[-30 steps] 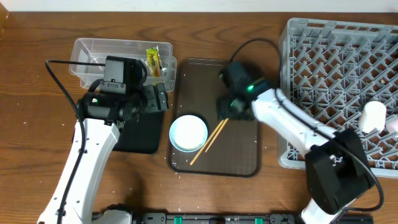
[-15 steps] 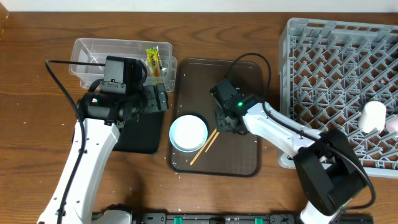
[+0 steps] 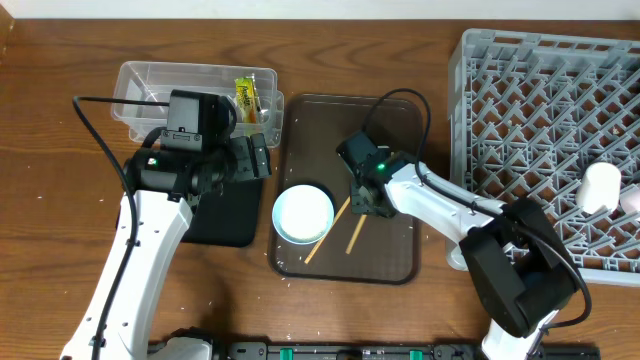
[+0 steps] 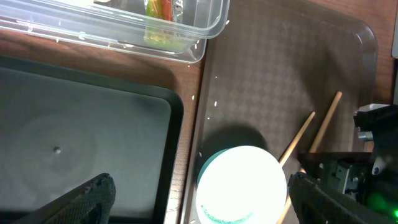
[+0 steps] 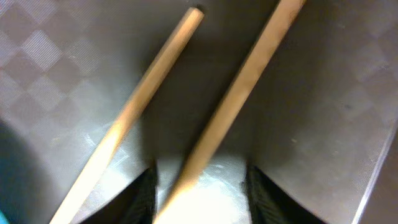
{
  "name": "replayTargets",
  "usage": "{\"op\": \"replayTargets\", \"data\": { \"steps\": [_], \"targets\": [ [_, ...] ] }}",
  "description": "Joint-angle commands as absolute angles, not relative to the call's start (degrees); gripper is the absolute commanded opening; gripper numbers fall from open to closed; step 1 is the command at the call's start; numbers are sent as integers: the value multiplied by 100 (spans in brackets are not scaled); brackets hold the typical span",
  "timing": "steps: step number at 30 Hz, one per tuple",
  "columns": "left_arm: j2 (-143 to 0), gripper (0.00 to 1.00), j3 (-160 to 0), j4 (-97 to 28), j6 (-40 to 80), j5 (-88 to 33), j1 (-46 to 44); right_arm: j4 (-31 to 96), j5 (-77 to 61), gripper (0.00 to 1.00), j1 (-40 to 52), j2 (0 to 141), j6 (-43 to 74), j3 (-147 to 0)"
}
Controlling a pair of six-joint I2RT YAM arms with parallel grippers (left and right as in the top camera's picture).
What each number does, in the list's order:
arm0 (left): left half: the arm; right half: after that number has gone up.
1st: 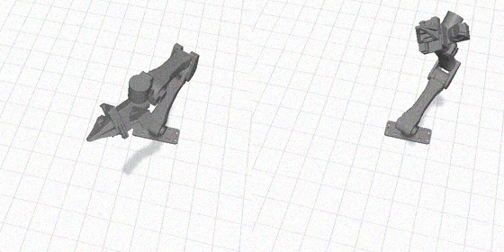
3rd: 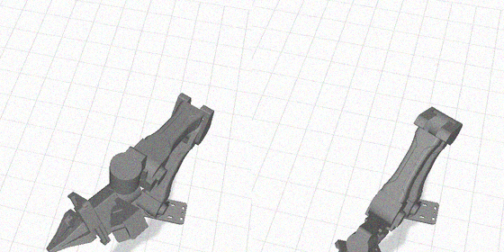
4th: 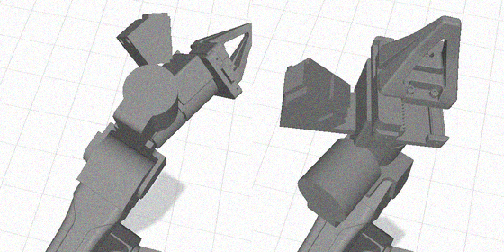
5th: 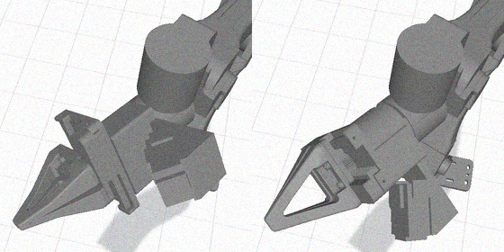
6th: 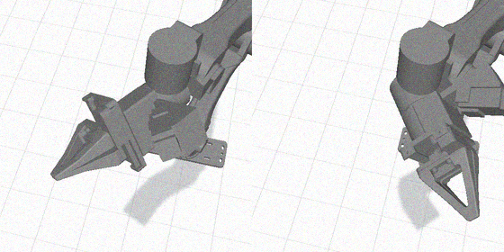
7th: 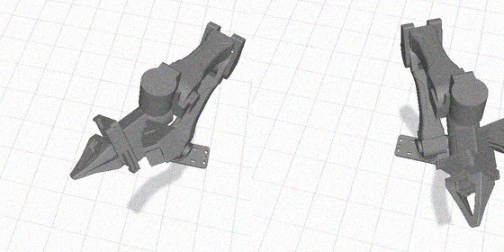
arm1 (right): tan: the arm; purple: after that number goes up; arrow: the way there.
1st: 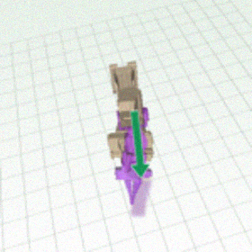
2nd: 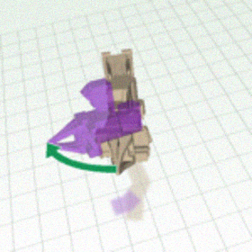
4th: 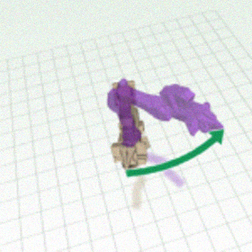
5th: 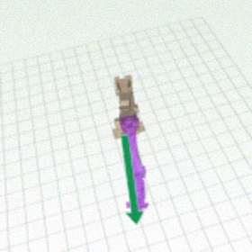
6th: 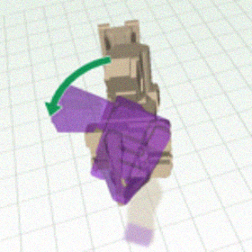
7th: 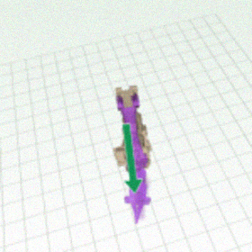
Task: Sort waste into correct bins and load items into the dishwasher rack
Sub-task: 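Grasp one wooden chopstick with the right gripper, then place the chopstick upright in the rack with the right gripper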
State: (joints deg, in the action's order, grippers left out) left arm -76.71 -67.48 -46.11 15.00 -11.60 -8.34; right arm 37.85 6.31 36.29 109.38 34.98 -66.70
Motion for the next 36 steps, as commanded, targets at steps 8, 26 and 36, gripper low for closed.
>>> {"op": "replayTargets", "data": {
  "steps": [8, 26, 36],
  "targets": [
    [-7684, 92, -6783, -4626, 1505, -1083, -810, 3885, 814, 13, 3321, 11161, 3627, -6584],
    [-7684, 92, -6783, -4624, 1505, -1085, -810, 5024, -12, 1, 2128, 10337, 1310, -8099],
    [-7684, 92, -6783, -4624, 1505, -1083, -810, 5472, -8, 1, 788, 9751, 786, -8567]
  ]
}}
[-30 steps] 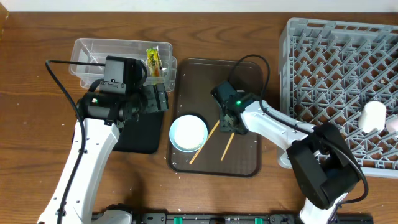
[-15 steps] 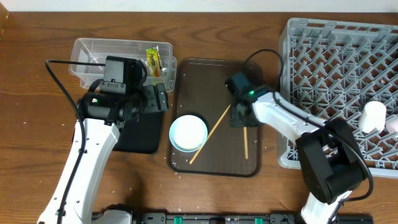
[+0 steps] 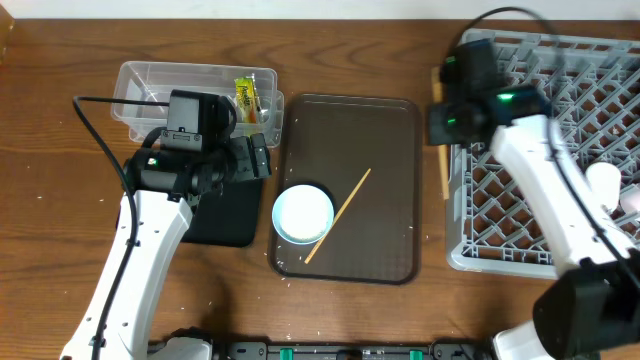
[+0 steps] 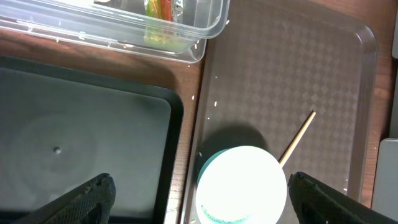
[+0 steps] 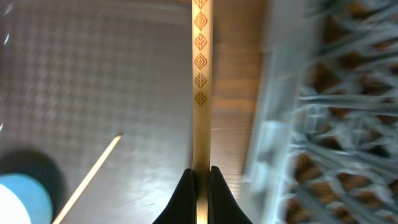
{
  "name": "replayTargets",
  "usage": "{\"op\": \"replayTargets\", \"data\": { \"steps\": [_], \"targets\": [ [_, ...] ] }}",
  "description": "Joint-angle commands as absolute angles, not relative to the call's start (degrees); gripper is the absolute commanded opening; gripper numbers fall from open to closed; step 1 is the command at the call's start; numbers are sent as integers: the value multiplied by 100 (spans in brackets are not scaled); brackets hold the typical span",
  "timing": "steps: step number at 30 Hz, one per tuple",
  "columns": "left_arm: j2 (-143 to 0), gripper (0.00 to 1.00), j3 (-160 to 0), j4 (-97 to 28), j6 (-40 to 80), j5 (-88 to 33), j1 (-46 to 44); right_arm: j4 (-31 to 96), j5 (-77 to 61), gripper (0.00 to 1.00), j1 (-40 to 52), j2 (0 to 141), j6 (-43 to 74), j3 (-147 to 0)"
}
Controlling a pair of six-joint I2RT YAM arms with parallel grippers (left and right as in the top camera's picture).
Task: Sort waste into correct bins and load items into the dishwasher rack
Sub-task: 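Place the chopstick upright in the rack with the right gripper, then reach the right gripper to the second chopstick and grasp it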
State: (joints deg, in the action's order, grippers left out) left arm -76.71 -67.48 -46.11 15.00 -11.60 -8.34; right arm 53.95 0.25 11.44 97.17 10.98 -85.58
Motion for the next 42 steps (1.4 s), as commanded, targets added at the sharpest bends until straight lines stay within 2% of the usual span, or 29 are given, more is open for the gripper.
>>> {"op": "replayTargets", "data": {
  "steps": [1, 11, 14, 16, 18, 25, 30, 42],
  "targets": [
    [-7684, 92, -6783, -4624, 1505, -1083, -810, 5498, -5, 1, 652, 9776, 709, -8523],
    [-7684, 92, -6783, -4624, 1505, -1083, -810, 5422, -5, 3, 242, 10053, 593, -7909],
    [-7684, 92, -6783, -4624, 1505, -1085, -810, 5371, -3, 16, 244, 10051, 589, -7894],
    [-7684, 92, -6783, -4624, 1505, -1085, -810, 5376, -3, 39, 244, 10049, 589, -7948],
    [-7684, 92, -6783, -4624, 1505, -1083, -810, 5387, -8, 50, 244, 10018, 591, -8055],
    [-7684, 92, -6783, -4622, 1505, -1083, -810, 5068, -928, 54, 515, 9738, 834, -8510],
    [-7684, 92, -6783, -4622, 1505, -1083, -810, 4925, -1135, 59, 1219, 9887, 1184, -8497],
    [-7684, 92, -6783, -4624, 1505, -1085, -810, 4930, -838, 62, 3057, 11474, 2799, -8497]
  ]
}}
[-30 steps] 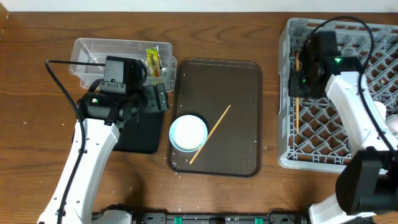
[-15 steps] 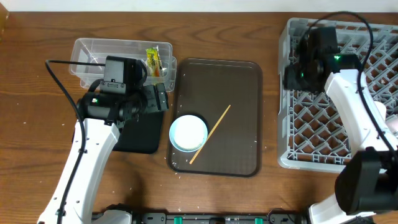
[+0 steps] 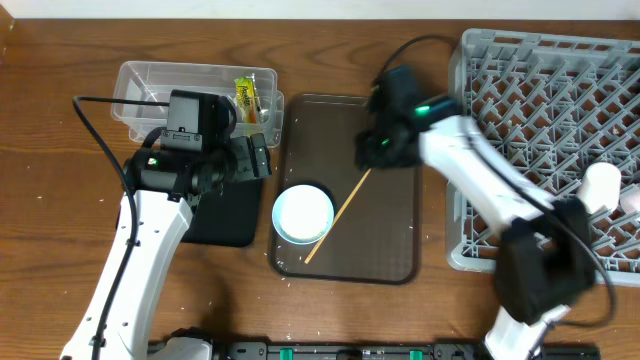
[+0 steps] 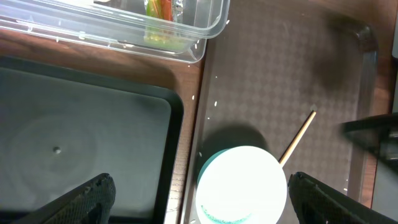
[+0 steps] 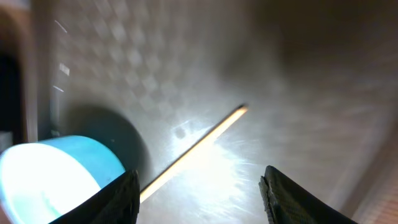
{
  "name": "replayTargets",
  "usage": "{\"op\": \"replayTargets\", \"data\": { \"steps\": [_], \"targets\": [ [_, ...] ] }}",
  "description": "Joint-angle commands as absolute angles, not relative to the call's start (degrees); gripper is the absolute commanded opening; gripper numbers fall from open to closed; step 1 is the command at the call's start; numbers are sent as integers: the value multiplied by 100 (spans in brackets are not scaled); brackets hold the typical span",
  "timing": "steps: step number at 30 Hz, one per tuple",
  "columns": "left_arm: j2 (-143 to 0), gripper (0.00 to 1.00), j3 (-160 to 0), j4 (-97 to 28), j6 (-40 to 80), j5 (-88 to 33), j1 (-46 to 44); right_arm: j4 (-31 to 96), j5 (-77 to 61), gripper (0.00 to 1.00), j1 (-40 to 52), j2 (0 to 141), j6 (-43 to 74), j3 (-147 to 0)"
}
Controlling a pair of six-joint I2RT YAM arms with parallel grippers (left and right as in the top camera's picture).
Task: Sort waste into correct bins and load items into the dishwasher rack
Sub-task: 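Reach the right gripper to the second chopstick and grasp it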
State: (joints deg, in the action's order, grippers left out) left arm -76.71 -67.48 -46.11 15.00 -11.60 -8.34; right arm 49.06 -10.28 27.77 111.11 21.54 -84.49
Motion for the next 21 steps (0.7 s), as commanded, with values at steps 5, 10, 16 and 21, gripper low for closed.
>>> {"op": "replayTargets", "data": {
  "steps": [5, 10, 16, 21],
  "targets": [
    [-7684, 92, -6783, -4626, 1505, -1085, -810, 4930, -707, 62, 3428, 12145, 3151, -8497],
    [-7684, 92, -6783, -4626, 1505, -1085, -810, 4960, -591, 55, 3489, 12396, 3155, -8497],
    [-7684, 92, -6783, -4626, 1505, -1083, -810, 5065, 34, 30, 3367, 12414, 3168, -8497],
    [-7684, 92, -6783, -4626, 1505, -1085, -810, 5083, 64, 2, 2993, 12414, 3111, -8497]
  ]
}}
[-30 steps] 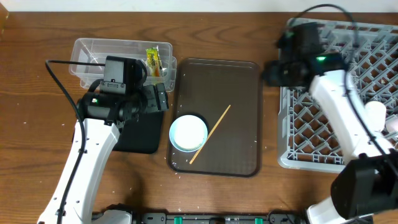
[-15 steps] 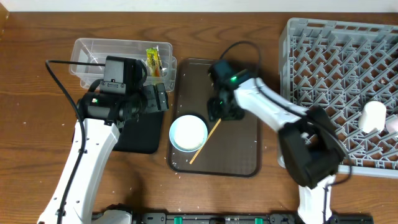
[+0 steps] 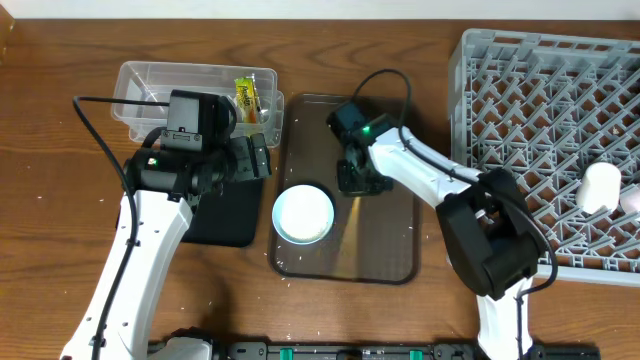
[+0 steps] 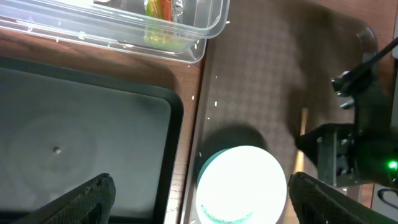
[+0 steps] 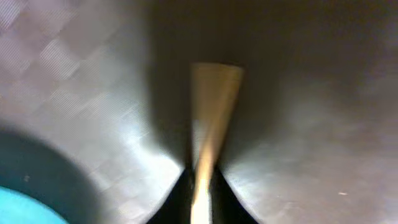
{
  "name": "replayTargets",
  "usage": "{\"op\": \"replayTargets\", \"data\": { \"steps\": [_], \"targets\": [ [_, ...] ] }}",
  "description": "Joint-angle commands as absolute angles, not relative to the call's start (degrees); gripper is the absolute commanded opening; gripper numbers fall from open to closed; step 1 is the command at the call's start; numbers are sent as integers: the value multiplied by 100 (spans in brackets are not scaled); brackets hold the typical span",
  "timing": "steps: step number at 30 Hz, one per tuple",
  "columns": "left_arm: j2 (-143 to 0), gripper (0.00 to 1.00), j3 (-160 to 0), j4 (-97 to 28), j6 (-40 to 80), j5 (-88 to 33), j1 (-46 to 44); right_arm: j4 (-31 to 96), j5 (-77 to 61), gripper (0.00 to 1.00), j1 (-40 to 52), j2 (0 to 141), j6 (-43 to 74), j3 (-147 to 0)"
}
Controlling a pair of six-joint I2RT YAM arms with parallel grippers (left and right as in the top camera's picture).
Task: Sort waste into correct bins and load items into the dishwasher rack
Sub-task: 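Reach the right gripper to the second chopstick and grasp it, then place the second chopstick upright in the rack with the right gripper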
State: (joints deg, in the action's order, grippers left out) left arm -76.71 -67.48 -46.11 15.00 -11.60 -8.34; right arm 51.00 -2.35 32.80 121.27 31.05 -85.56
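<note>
A wooden chopstick [image 5: 211, 99] is pinched between the jaws of my right gripper [image 5: 200, 186], just over the brown tray [image 3: 390, 255]. From overhead the right gripper [image 3: 355, 183] sits mid-tray, and the chopstick [image 3: 352, 230] shows as a pale blur pointing toward the near edge. A white-and-teal bowl [image 3: 303, 213] stands on the tray's left side, beside that gripper. My left gripper [image 4: 202, 194] is open and holds nothing, hovering over the bowl [image 4: 241, 185] and the black bin's edge.
The grey dishwasher rack [image 3: 540, 100] fills the right side, with a white cup [image 3: 601, 186] in it. A clear bin [image 3: 190, 85] at the back left holds a yellow wrapper [image 3: 245, 98]. A black bin [image 3: 225, 215] lies left of the tray.
My right gripper was open above the chopstick lying diagonally on the tray. It has dropped lower and shut on it, and the chopstick now points toward the tray's near edge. The left arm is unchanged.
Two chopsticks lay on the tray with my right gripper open around one. It then held that chopstick at the rack's left edge. It was back over the tray, open, above the other chopstick, and now grips it. The left arm stayed still.
</note>
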Motion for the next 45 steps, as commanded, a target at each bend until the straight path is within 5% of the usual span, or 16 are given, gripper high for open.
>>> {"op": "replayTargets", "data": {
  "steps": [1, 23, 31, 40, 43, 45],
  "targets": [
    [-7684, 92, -6783, -4626, 1505, -1085, -810, 5076, 64, 1, 2921, 12414, 3063, -8499],
    [-7684, 92, -6783, -4626, 1505, -1085, -810, 7244, -587, 1, 950, 11358, 263, -11177],
    [-7684, 92, -6783, -4624, 1505, -1085, -810, 7279, -456, 1, -16, 11316, 121, -10888],
    [-7684, 92, -6783, -4626, 1505, -1085, -810, 6386, -497, 2, -16, 11358, 263, -9662],
    [-7684, 92, -6783, -4626, 1505, -1085, -810, 6324, -495, 10, -19, 11358, 274, -9574],
    [-7684, 92, -6783, -4626, 1505, -1087, -810, 6294, -495, 26, -21, 11351, 272, -9590]
  ]
}}
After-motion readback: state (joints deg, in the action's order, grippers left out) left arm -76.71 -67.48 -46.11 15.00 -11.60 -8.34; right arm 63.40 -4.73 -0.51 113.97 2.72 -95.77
